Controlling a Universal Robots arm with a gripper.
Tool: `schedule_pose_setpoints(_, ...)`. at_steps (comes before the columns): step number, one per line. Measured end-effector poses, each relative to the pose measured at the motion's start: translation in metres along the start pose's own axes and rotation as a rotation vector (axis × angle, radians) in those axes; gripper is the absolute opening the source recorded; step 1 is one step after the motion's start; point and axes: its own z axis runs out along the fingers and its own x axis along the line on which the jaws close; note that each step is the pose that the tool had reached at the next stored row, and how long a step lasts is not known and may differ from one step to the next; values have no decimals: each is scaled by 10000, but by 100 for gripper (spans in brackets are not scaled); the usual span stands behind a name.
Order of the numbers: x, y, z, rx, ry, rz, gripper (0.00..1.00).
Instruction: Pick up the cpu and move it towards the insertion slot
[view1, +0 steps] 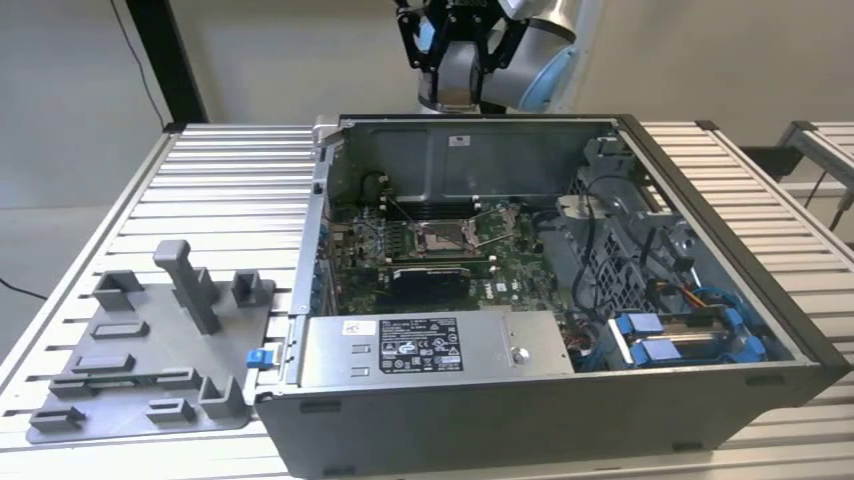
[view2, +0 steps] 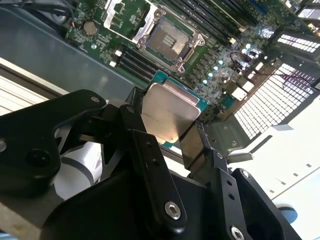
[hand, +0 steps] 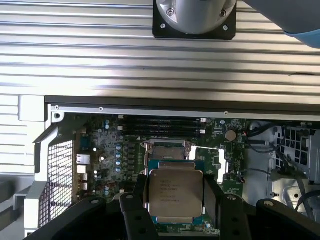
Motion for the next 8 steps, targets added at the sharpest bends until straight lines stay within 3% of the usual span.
schedule_pose_setpoints(8,0,0,1,0,0,0,0)
